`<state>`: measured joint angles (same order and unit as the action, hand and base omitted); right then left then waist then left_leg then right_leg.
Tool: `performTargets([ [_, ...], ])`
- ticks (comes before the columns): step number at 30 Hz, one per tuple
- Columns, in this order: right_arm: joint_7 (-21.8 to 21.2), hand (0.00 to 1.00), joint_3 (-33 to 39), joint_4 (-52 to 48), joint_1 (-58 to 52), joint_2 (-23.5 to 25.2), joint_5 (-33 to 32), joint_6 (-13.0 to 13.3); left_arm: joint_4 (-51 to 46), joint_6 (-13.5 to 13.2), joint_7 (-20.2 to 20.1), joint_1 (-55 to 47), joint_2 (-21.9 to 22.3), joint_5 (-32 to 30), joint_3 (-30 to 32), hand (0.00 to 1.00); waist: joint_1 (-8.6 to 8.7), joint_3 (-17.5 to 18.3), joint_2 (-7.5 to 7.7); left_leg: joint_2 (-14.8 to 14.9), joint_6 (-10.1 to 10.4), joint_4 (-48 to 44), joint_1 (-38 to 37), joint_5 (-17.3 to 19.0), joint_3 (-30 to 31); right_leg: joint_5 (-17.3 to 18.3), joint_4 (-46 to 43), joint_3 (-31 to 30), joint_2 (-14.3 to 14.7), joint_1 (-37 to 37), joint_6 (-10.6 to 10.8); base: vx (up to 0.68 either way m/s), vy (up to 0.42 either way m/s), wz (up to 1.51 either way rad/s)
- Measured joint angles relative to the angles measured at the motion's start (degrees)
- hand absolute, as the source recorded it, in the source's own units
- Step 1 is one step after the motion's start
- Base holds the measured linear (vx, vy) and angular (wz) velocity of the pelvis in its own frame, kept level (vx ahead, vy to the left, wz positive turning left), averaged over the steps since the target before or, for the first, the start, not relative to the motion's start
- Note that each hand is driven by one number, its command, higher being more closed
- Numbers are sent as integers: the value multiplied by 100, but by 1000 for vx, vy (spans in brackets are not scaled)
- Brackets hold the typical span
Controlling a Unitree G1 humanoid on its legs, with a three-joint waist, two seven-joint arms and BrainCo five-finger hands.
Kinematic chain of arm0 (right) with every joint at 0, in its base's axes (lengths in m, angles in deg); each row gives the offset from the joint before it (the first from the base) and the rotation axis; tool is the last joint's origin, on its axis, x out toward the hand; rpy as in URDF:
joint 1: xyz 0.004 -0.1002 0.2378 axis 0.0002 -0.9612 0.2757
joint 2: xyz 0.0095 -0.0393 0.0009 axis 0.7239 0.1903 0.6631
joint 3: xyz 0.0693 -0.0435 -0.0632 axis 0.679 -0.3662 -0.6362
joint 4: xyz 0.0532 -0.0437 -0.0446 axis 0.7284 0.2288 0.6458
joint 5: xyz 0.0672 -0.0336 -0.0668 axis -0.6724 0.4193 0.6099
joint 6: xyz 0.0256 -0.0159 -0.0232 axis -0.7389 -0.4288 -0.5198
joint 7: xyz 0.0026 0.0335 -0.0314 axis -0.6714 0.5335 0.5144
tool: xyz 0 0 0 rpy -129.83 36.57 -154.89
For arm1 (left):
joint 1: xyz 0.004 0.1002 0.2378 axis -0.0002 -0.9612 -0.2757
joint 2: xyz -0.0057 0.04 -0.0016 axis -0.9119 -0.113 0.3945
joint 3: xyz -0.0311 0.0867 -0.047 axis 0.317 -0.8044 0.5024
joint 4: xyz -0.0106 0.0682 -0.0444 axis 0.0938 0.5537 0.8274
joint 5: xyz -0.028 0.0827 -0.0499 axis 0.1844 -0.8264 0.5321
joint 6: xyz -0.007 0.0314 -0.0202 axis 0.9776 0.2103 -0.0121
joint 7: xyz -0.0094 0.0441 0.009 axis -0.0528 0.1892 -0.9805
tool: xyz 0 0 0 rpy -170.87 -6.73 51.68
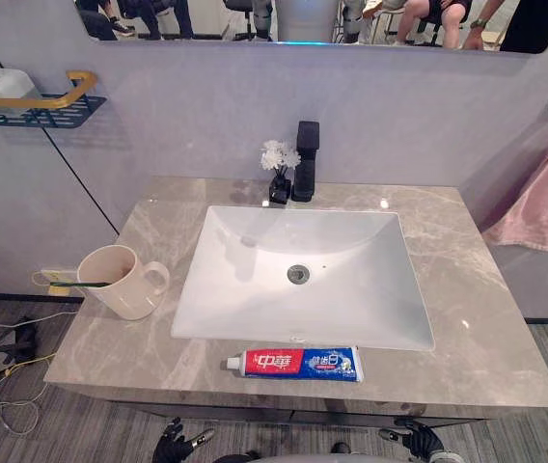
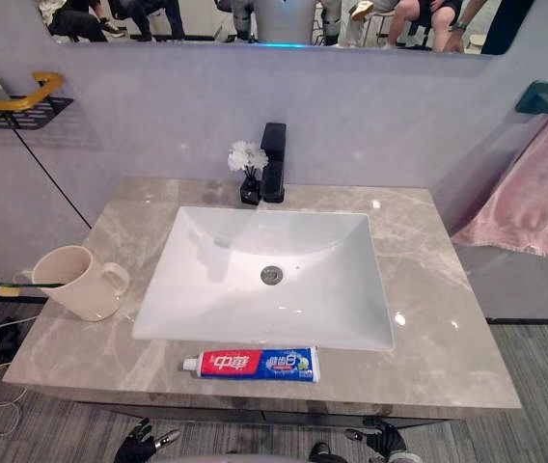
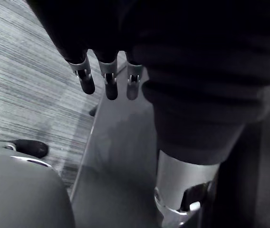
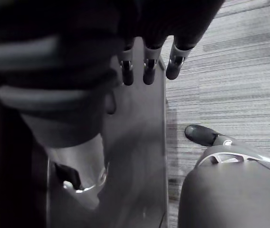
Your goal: Organize washtable
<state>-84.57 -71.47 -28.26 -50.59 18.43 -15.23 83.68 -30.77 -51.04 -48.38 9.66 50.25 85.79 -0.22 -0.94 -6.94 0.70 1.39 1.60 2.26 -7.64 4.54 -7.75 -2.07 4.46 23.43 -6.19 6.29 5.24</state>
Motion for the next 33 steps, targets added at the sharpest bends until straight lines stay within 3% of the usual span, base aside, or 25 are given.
performTargets([
  [9, 113, 0, 250, 175, -122, 13, 3, -75, -5, -32, 126, 175, -44, 240, 585, 0, -7, -25, 43, -59, -1, -66, -24, 3, 301, -18, -73, 320, -114, 228, -14, 5, 17, 19],
  [17, 108, 0, 302, 145, -106, -9, 17, -48, -21, -33, 229, 180, -187, 349, 1099, 0, -130, -33, 39, -141, -50, -105, 41, -29, 525, 138, -149, 514, -208, 234, 64, -106, -11, 10],
  [21, 80, 0, 367, 146, -122, -49, 35, -49, -179, -36, 270, 154, -264, 380, 1721, 0, -156, -27, 30, -140, -39, -12, 95, -146, 644, 150, -153, 667, -212, 225, 65, -83, -12, 23],
  [26, -20, 0, 513, 147, -180, -295, 34, -58, -1085, -56, 432, -66, -509, 472, 2398, 0, -192, -21, 21, -152, -27, -19, 194, -165, 772, 148, -143, 818, -217, 232, 62, -12, 6, 14],
  [28, -28, 0, 602, 149, -271, -348, 33, -69, -1834, -63, 533, -74, -570, 507, 2692, 0, -318, -4, -7, -151, -54, -29, 199, -186, 801, 149, -142, 840, -213, 231, 60, 56, 12, 7],
  [33, -44, 0, 615, 147, -396, -372, 27, -75, -3495, -190, 784, -145, -583, 335, 3121, 0, -327, 13, -38, -170, -83, -106, 298, -205, 922, 142, -143, 938, -219, 232, 67, 48, 10, 14],
])
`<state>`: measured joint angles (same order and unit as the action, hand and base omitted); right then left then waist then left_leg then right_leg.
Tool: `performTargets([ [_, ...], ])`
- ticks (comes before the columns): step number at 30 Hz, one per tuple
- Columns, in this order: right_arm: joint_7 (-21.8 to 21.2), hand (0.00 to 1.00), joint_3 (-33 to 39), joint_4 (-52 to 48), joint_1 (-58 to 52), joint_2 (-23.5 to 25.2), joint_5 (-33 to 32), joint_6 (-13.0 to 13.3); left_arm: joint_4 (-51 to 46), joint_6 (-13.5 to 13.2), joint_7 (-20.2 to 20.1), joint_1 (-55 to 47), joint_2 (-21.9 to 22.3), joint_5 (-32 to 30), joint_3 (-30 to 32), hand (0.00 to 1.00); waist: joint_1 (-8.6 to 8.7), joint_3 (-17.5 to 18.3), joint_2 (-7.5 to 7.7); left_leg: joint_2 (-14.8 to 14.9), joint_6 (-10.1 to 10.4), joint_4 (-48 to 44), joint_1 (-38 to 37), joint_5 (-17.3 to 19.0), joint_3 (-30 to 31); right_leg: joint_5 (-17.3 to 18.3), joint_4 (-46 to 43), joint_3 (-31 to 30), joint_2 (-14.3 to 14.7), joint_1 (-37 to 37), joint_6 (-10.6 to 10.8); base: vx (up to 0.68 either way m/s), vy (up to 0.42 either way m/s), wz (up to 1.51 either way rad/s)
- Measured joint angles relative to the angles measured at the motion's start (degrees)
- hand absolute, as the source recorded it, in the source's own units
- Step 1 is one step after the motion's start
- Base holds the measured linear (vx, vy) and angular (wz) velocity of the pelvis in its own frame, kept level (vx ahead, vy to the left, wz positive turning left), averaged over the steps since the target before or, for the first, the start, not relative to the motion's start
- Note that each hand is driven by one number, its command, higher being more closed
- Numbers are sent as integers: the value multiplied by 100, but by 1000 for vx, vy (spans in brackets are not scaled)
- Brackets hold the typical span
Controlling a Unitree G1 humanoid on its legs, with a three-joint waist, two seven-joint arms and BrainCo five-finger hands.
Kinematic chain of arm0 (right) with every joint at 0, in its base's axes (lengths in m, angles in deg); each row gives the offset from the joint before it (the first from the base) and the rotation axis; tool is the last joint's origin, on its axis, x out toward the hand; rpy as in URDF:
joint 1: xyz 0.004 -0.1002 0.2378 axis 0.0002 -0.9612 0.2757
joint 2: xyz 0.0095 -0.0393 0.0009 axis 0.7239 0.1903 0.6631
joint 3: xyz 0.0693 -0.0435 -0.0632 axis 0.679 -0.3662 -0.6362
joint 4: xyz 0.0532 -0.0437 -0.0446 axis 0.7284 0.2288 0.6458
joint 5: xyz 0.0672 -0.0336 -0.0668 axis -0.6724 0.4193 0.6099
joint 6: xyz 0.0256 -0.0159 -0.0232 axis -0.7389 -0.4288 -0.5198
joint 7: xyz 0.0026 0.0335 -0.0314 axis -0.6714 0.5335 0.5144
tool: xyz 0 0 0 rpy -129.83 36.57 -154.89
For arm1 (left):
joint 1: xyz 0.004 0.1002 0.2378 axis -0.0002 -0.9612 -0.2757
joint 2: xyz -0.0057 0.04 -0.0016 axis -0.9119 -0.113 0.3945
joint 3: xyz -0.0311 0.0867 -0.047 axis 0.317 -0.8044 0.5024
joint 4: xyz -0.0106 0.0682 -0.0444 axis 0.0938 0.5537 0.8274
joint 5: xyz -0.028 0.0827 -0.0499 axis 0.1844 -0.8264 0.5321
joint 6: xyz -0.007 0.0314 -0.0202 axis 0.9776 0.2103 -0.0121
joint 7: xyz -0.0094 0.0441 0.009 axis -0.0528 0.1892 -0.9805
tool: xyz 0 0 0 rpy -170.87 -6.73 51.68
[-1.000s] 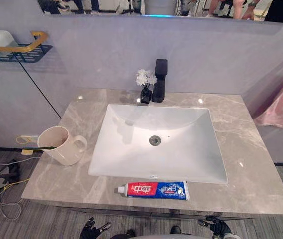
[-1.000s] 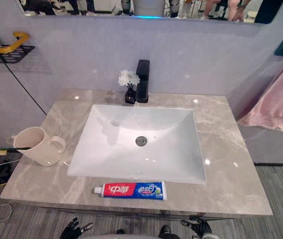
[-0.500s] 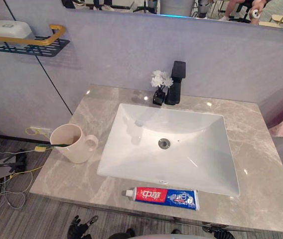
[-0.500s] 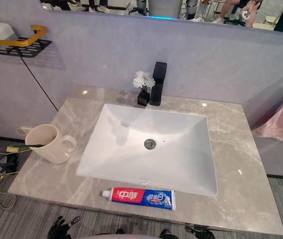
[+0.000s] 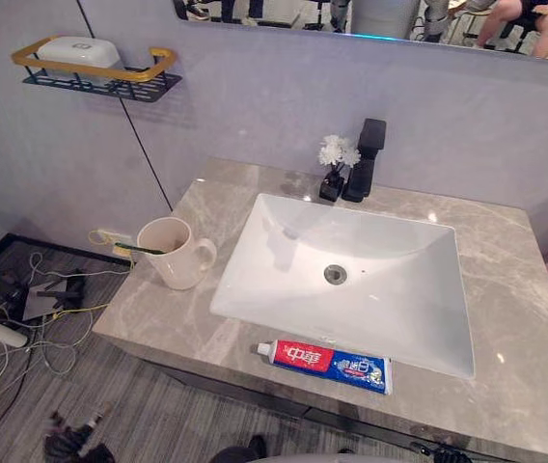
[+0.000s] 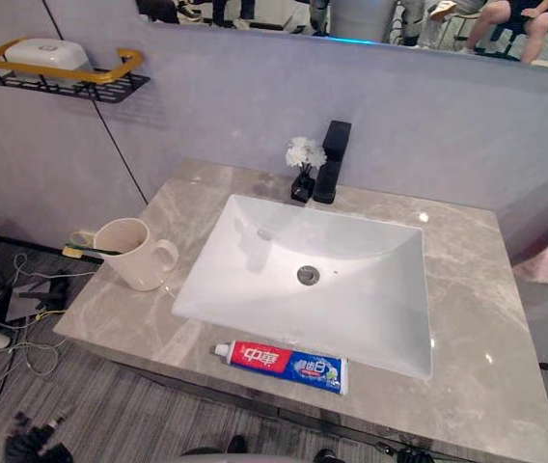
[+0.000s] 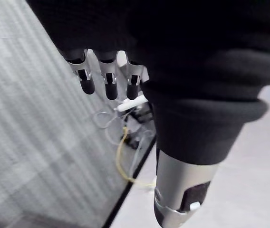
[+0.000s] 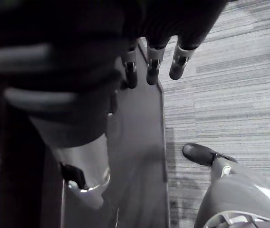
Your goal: Organize washtable
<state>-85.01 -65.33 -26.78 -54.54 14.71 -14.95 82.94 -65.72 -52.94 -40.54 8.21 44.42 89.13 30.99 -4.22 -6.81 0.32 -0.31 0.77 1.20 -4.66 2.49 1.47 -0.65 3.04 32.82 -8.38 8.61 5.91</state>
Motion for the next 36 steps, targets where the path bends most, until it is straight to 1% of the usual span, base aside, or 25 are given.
performTargets([
  [2, -69, 0, 0, -4, -64, 0, 0, 0, -910, -63, 149, 32, 21, -55, 85, 0, -56, 6, -26, -3, 4, -25, 28, 9, 26, -2, 0, 15, 3, 0, 4, 28, 7, 6],
  [3, -93, 0, -1, -4, -86, 0, 0, 0, -1176, -93, 202, 67, 36, -121, 86, 0, -95, 3, -32, -2, 5, -36, 40, 15, 32, 0, 0, 20, 5, -3, 2, 1, 3, 9],
  [4, -96, 0, -6, -3, -126, 1, 0, 0, -1714, -138, 266, 153, 79, -245, 84, 0, -144, -3, -43, -8, 7, -88, 90, 32, 73, 6, 0, 53, 5, -4, -8, -17, -1, 18],
  [5, -99, 0, -10, -4, -146, 1, -2, 0, -2220, -235, 342, 209, 135, -341, 67, 0, -142, -6, -57, -23, 2, -187, 156, 65, 146, 21, -2, 112, 0, 4, -32, -23, -3, 23],
  [8, -114, 0, -23, -55, -205, -4, -3, 11, -3239, -370, 407, 209, 208, -656, -151, 0, -142, -1, -122, -41, 1, -272, 210, 82, 212, 23, -24, 185, -42, 25, -34, -18, 18, 18],
  [9, -144, 0, -29, -57, -207, -13, -9, 20, -3785, -473, 433, 179, 228, -874, -371, 0, -141, 10, -185, -56, -12, -322, 228, 91, 239, 24, -66, 197, -54, 27, -33, -21, 30, 8],
  [11, -214, 0, -80, -62, -204, -14, -12, 21, -4314, -539, 421, 163, 229, -1101, -660, 0, -140, 33, -233, -66, -14, -330, 232, 90, 246, 25, -86, 218, -71, 35, -34, -27, 23, 8],
  [12, -227, 0, -182, -79, -202, -11, -14, 30, -4666, -626, 371, 162, 227, -1220, -871, 0, -128, 36, -259, -72, -25, -331, 232, 99, 246, 25, -85, 231, -74, 58, -35, -47, 18, 6],
  [13, -238, 0, -282, -95, -205, -10, -14, 41, -4964, -706, 306, 157, 215, -1328, -1088, 0, -118, 42, -269, -73, -36, -336, 230, 112, 251, 26, -85, 243, -75, 70, -35, -53, 20, 5],
  [14, -246, 0, -316, -114, -204, -6, -14, 42, -5112, -733, 299, 139, 191, -1357, -1214, 0, -118, 42, -269, -72, -35, -338, 231, 114, 252, 26, -84, 244, -74, 71, -35, -42, 15, 2],
  [16, -275, 0, -424, -224, -248, -5, -12, 41, -5511, -799, 143, 51, 60, -1383, -1620, 0, -115, 42, -267, -68, -34, -340, 232, 114, 251, 26, -83, 242, -74, 71, -35, 0, 0, 0],
  [19, -365, 0, -544, -283, -241, -8, -12, 45, -5741, -910, -210, -60, -176, -1404, -1999, 0, -92, 34, -254, -53, -36, -355, 233, 112, 240, 25, -79, 225, -72, 70, -35, -5, 4, -1],
  [21, -370, 0, -577, -283, -240, -9, -12, 45, -5762, -913, -409, -106, -274, -1402, -2168, 0, -92, 32, -247, -48, -40, -366, 236, 108, 233, 25, -79, 221, -71, 70, -35, 0, 0, 0],
  [22, -371, 0, -696, -285, -238, -20, -12, 45, -5762, -910, -546, -167, -416, -1404, -2374, 0, -91, 32, -229, -40, -40, -385, 238, 106, 228, 23, -79, 206, -68, 70, -36, 0, 0, 0],
  [25, -435, 0, -785, -287, -230, -18, -10, 45, -5761, -895, -817, -170, -644, -1434, -2746, 0, -89, 41, -193, -32, -39, -423, 271, 107, 218, 18, -79, 201, -65, 55, -37, 6, 6, -1],
  [26, -451, 0, -831, -320, -218, -20, -4, 45, -5761, -869, -979, -204, -776, -1577, -2954, 0, -92, 43, -183, -26, -39, -425, 302, 107, 184, 5, -80, 176, -63, 9, -44, 15, 20, -8],
  [27, -452, 0, -885, -344, -209, -21, -4, 44, -5757, -858, -1079, -240, -824, -1609, -3021, 0, -89, 37, -178, -24, -39, -425, 304, 107, 163, -8, -78, 164, -62, 0, -33, 23, 26, -10],
  [29, -454, 0, -1086, -406, -210, -13, 4, 44, -5654, -841, -1328, -308, -1010, -1702, -3526, 0, -56, 30, -164, -22, -39, -425, 303, 107, 160, -15, -77, 154, -62, -2, -24, 10, 9, -2],
  [30, -455, 0, -1149, -425, -210, -11, 16, 44, -5600, -840, -1394, -308, -1041, -1711, -3673, 0, -45, 29, -162, -22, -39, -425, 303, 107, 154, -15, -77, 152, -62, -3, -24, 0, 0, 0],
  [32, -463, 0, -1222, -467, -175, 13, 99, 46, -5227, -831, -1559, -308, -1119, -1811, -4146, 0, 34, 41, -161, -13, -37, -416, 304, 109, 116, -18, -67, 124, -21, -17, -28, 11, 6, -6],
  [36, -473, 0, -1330, -502, -147, 19, 219, 89, -4706, -715, -1675, -308, -1125, -2044, -4566, 0, 31, 50, -146, 35, -32, -401, 323, 109, 5, -44, -20, 15, 30, -81, -58, 15, 7, -14],
])
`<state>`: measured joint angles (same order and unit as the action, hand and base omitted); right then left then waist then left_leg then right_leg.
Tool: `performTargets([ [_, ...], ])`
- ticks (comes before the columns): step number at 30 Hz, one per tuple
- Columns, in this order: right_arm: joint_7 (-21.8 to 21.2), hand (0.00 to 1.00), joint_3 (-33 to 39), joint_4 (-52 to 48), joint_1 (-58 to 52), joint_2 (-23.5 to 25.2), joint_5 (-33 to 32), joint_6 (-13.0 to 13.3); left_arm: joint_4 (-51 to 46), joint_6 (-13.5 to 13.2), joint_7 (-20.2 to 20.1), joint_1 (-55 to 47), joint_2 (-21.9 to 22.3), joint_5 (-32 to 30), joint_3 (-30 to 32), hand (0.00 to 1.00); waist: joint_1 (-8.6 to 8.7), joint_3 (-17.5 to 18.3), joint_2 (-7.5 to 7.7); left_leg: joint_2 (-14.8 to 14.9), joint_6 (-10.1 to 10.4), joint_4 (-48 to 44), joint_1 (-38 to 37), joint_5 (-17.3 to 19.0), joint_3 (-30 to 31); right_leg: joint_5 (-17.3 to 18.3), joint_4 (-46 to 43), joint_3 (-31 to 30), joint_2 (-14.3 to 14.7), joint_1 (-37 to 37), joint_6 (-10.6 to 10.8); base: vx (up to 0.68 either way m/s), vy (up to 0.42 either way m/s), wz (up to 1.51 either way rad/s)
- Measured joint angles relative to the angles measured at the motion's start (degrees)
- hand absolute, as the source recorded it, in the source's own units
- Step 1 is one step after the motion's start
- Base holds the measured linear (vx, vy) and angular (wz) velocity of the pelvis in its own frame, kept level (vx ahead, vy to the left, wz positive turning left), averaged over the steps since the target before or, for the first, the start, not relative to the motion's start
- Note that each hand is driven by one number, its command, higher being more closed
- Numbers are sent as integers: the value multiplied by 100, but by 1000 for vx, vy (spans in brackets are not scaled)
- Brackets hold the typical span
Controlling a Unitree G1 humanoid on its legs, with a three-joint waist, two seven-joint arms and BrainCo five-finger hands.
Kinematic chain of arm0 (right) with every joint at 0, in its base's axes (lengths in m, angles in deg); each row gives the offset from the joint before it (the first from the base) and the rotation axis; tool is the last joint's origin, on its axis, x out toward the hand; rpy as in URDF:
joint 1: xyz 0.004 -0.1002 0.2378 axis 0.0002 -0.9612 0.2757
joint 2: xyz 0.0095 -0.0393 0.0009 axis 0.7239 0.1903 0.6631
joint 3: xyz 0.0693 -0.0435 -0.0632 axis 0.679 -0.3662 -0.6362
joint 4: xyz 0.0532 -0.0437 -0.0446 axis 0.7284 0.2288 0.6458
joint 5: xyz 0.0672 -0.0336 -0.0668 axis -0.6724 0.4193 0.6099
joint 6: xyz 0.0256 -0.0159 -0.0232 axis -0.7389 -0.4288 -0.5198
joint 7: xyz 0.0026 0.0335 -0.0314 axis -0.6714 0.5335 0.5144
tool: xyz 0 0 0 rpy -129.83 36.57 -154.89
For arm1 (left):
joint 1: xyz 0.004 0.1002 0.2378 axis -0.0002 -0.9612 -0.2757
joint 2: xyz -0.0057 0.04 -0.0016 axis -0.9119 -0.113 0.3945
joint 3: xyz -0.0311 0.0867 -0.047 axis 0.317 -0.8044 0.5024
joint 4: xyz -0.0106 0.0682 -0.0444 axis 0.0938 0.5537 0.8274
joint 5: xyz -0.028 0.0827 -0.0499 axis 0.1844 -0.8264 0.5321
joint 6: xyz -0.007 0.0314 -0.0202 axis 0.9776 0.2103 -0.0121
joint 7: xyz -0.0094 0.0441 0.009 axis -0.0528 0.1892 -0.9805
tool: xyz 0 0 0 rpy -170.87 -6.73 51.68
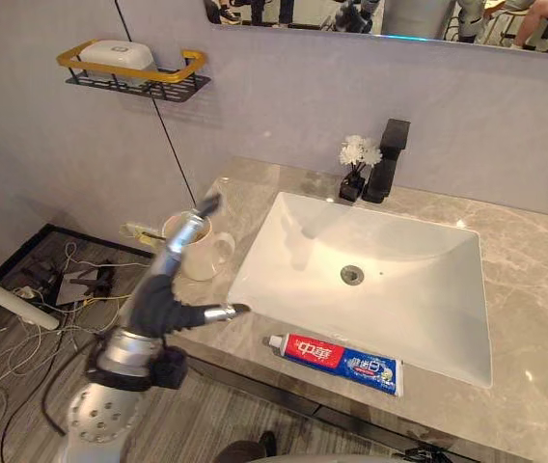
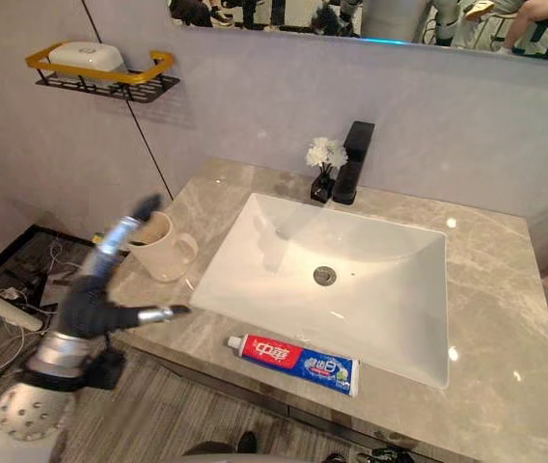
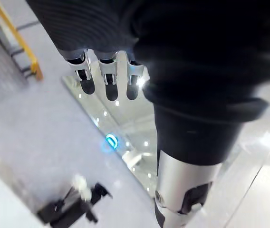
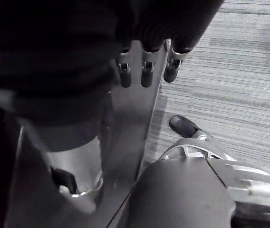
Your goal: Organize washtable
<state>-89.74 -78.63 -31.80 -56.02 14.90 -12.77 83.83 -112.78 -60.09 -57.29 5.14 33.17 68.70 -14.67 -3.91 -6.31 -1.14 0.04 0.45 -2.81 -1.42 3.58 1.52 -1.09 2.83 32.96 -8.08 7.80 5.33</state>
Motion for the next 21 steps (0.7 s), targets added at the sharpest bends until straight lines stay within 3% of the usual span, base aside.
performTargets([
  [3, 4, 0, -45, -31, 3, -11, 36, -26, 414, 50, -78, 2, 12, -207, -503, 0, 3, 7, 0, 2, 8, 13, 8, -5, -7, -8, 27, -4, 6, -4, 2, 17, 10, -2],
  [5, -11, 0, -394, -386, 8, -124, 69, -431, 600, 74, -139, 4, 13, -240, -709, 0, 7, 2, 13, 0, 13, 11, 12, -10, 0, -29, 35, -12, 6, -18, 10, 20, 23, -7],
  [6, -110, 0, -653, -568, -120, -241, 163, -391, 713, 90, -146, 20, 9, -339, -822, 0, 40, 12, 23, 5, 14, -1, 41, -10, -51, -59, 56, -51, 17, -39, 5, 9, 30, -3],
  [7, -193, 0, -531, -660, -365, -315, 201, -24, 859, 91, -156, 35, 19, -370, -930, 0, 101, 53, 13, -8, 10, -12, 81, -10, -54, -70, 61, -49, 5, -82, 16, 21, 49, 1],
  [11, -96, 0, 448, -187, -118, -361, 147, -14, 955, 210, -191, 195, 64, -451, -1337, 0, 165, 79, 5, -14, 16, -12, 30, -37, -46, -105, 51, -82, -6, -69, -2, 2, 29, -6],
  [14, 41, 0, 401, 74, 80, -315, 152, -33, 1055, 235, -260, 304, 81, -493, -1612, 0, 182, 91, -11, -7, 41, 101, -60, -120, -17, -112, 72, -52, 1, -17, -14, -26, 5, 4],
  [21, 147, 0, 353, 73, 158, -265, 152, -45, 1456, 319, -184, 509, 246, -827, -1606, 0, 199, 130, -76, 17, 102, 305, -135, -244, 0, -134, 152, -16, 15, -16, -74, -31, 1, 0],
])
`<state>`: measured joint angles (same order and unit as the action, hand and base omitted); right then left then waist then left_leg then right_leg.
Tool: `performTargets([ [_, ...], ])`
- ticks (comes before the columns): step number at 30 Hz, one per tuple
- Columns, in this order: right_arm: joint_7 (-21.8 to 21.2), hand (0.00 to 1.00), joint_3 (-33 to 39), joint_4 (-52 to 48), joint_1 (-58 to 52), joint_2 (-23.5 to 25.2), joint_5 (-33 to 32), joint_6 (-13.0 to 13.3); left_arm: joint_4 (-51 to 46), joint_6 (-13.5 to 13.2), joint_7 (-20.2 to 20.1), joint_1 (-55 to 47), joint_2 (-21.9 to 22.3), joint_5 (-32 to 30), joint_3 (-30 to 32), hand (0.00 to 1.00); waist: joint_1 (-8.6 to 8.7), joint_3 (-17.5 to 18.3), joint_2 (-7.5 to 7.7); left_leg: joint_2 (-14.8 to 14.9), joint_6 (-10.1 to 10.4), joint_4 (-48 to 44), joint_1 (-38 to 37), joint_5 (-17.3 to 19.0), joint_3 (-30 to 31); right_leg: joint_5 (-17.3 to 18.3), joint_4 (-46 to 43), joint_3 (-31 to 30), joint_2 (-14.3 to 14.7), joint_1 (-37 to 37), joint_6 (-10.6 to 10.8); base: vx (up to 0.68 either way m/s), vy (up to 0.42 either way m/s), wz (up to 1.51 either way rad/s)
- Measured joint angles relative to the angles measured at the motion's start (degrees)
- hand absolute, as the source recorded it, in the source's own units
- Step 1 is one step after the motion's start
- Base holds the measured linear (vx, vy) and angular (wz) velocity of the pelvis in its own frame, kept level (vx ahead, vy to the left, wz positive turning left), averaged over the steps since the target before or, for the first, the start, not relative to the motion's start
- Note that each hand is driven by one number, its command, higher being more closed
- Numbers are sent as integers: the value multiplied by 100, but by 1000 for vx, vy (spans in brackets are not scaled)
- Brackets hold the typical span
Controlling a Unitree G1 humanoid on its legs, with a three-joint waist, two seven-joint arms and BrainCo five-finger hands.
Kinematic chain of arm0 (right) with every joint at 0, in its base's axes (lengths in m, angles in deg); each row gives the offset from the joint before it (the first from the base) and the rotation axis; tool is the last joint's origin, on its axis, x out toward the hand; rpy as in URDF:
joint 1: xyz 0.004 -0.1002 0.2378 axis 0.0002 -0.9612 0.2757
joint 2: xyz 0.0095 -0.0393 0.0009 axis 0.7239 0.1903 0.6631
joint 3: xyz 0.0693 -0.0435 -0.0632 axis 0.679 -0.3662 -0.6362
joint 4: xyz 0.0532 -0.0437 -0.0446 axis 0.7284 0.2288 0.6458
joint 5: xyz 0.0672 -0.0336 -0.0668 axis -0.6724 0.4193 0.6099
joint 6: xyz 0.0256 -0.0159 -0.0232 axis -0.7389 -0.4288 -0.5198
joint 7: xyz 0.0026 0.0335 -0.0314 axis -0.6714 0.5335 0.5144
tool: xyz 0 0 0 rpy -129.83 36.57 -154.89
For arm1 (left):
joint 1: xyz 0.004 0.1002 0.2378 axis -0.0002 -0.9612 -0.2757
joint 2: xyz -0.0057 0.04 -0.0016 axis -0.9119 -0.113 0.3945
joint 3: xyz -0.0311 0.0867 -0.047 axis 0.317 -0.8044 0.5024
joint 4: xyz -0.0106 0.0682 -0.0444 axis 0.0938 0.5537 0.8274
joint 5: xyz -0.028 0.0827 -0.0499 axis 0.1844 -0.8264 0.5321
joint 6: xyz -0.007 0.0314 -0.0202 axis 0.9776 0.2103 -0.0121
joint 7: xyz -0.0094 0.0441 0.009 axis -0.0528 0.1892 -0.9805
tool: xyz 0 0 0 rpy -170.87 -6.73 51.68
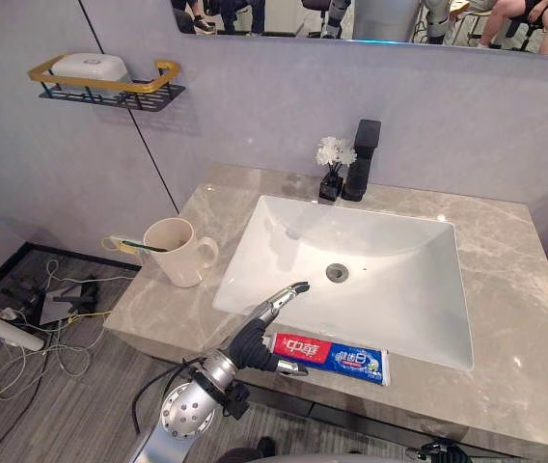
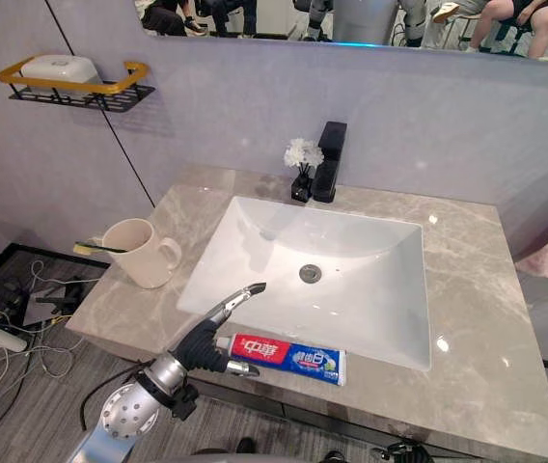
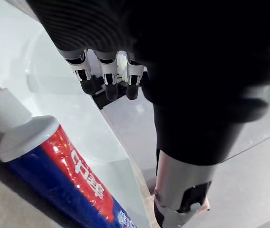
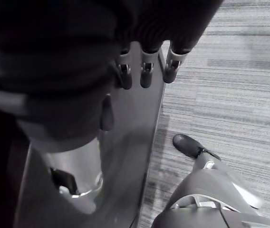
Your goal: Organize washtable
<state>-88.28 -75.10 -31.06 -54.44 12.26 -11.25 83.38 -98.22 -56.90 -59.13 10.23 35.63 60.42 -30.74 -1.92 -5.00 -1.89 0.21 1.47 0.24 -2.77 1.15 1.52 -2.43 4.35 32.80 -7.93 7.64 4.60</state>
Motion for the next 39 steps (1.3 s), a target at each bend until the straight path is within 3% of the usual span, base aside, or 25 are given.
performTargets([
  [4, 7, 0, -4, -2, 67, 6, -5, 1, 7, 68, 122, 9, 64, -293, -1, 0, 102, 4, 12, -5, 21, 137, -8, -76, 6, -37, 100, 4, 20, -6, 20, -4, 2, 1],
  [19, 8, 0, -7, -11, 128, 191, -11, 0, 783, 150, 335, 426, 147, -1297, -6, 0, 126, -36, 96, -4, -1, 190, -79, -123, -45, -114, 133, -67, 30, -15, 31, 25, 15, -1],
  [20, 8, 0, -7, -12, 140, 202, -13, 0, 783, 144, 354, 433, 147, -1355, -5, 100, 125, -38, 100, 0, -1, 192, -81, -122, -60, -117, 133, -92, 31, -22, 28, 10, 25, -9],
  [31, -18, 0, -168, -158, 203, 211, -14, -1, 1290, 127, 363, 942, 146, -1647, 38, 100, 171, -61, 92, 60, 20, 250, -86, -108, -239, -140, 143, -287, 83, -102, 12, 6, 11, -9],
  [39, 12, 0, -117, -302, 194, 233, -237, -9, 1275, 156, 461, 1001, 144, -1625, 86, 100, 368, -83, 49, 76, 2, 292, -157, -114, -334, -137, 133, -370, 96, -141, 11, 65, 14, -6],
])
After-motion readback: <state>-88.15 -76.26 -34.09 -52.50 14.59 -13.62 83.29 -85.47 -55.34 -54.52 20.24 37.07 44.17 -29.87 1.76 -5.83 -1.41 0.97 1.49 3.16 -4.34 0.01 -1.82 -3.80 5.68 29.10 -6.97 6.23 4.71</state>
